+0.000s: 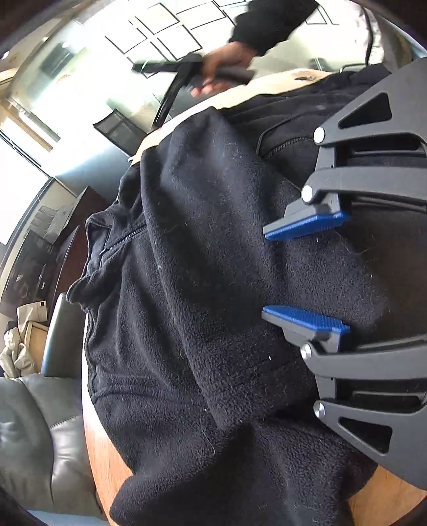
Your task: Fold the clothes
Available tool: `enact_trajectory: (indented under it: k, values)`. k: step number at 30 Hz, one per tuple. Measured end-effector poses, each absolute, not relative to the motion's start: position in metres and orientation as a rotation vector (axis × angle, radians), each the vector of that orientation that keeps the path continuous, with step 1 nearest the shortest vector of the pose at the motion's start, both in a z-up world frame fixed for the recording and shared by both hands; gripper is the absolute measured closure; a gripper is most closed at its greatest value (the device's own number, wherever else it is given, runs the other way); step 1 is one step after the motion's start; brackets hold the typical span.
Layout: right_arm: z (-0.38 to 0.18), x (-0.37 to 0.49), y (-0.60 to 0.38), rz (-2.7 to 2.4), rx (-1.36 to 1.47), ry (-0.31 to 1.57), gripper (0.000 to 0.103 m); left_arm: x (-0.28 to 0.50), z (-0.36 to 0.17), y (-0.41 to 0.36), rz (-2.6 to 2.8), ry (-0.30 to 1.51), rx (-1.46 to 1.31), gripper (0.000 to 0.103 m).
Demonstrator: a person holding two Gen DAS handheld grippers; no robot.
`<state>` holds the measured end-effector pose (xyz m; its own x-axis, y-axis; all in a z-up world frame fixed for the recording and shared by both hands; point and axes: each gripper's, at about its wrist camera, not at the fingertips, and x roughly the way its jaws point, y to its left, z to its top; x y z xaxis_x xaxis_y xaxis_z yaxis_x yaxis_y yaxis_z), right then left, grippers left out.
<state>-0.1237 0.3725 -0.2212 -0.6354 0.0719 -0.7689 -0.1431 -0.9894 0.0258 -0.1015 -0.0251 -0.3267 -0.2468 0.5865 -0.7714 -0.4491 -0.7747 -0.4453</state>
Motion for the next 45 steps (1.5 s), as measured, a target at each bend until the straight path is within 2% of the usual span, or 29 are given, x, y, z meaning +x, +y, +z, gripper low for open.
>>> enact_trajectory:
  k: [2,3,4,6,8,9,10,12,15,17,21,23,24,25,26,28,31,33,35,37,41,45]
  values:
    - [-0.208,-0.087,0.344,2.834,-1.266,-0.012,0.014,-0.099,-0.317,-0.019,2.049,-0.167,-1.357,0.039]
    - [-0.21,-0.071,0.332,2.84,-1.293,-0.103,0.014,-0.096,-0.313,-0.017,2.051,-0.157,-1.341,0.027]
    - [-0.217,-0.058,0.321,2.823,-1.335,-0.203,0.015,-0.092,-0.313,-0.014,2.054,-0.132,-1.325,0.022]
    - [-0.235,-0.042,0.312,2.76,-1.416,-0.36,0.016,-0.088,-0.319,-0.01,2.056,-0.084,-1.301,0.022]
    - [-0.248,-0.04,0.318,2.701,-1.428,-0.444,0.023,-0.086,-0.322,-0.01,2.051,-0.075,-1.281,0.02]
    - [-0.254,-0.039,0.322,2.672,-1.427,-0.48,0.037,-0.087,-0.321,-0.011,2.047,-0.093,-1.282,0.02]
    - [-0.258,-0.044,0.328,2.653,-1.419,-0.471,0.058,-0.088,-0.321,-0.012,2.044,-0.109,-1.282,0.02]
    - [-0.256,-0.042,0.339,2.646,-1.372,-0.455,0.077,-0.089,-0.322,-0.011,2.042,-0.107,-1.284,0.02]
    - [-0.243,-0.032,0.332,2.667,-1.246,-0.51,0.083,-0.088,-0.321,-0.007,2.046,-0.089,-1.296,0.02]
    - [-0.229,-0.025,0.335,2.682,-1.199,-0.462,0.083,-0.089,-0.321,-0.006,2.053,-0.087,-1.309,0.02]
    - [-0.215,-0.014,0.35,2.691,-1.282,-0.35,0.082,-0.092,-0.32,-0.005,2.061,-0.102,-1.351,0.02]
    - [-0.207,-0.009,0.358,2.693,-1.323,-0.293,0.07,-0.093,-0.318,-0.001,2.069,-0.074,-1.384,0.02]
    - [-0.204,-0.006,0.361,2.694,-1.344,-0.264,0.053,-0.094,-0.317,0.001,2.071,-0.055,-1.399,0.02]
    - [-0.2,-0.004,0.365,2.694,-1.364,-0.235,0.043,-0.094,-0.315,0.005,2.071,-0.027,-1.419,0.02]
    - [-0.196,-0.001,0.369,2.694,-1.384,-0.206,0.041,-0.094,-0.313,0.007,2.067,-0.01,-1.429,0.02]
    - [-0.183,-0.007,0.375,2.763,-1.393,-0.125,0.028,-0.092,-0.305,0.01,2.054,0.017,-1.423,0.018]
    - [-0.146,-0.049,0.378,3.064,-1.292,0.08,0.015,-0.089,-0.306,0.01,2.059,0.033,-1.421,0.012]
    - [-0.156,-0.102,0.376,3.162,-1.308,0.113,0.015,-0.089,-0.313,0.008,2.073,0.033,-1.435,0.012]
    - [-0.197,-0.161,0.375,3.083,-1.46,0.151,0.02,-0.084,-0.316,0.007,2.089,0.022,-1.386,0.006]
    - [-0.233,-0.208,0.377,2.978,-1.574,0.187,0.044,-0.081,-0.318,0.011,2.091,0.027,-1.356,0.0]
    - [-0.266,-0.246,0.395,2.839,-1.547,0.218,0.044,-0.075,-0.319,0.006,2.12,0.011,-1.305,0.0]
    - [-0.258,-0.241,0.373,2.781,-1.526,-0.077,0.044,-0.075,-0.316,-0.005,2.101,-0.081,-1.279,0.001]
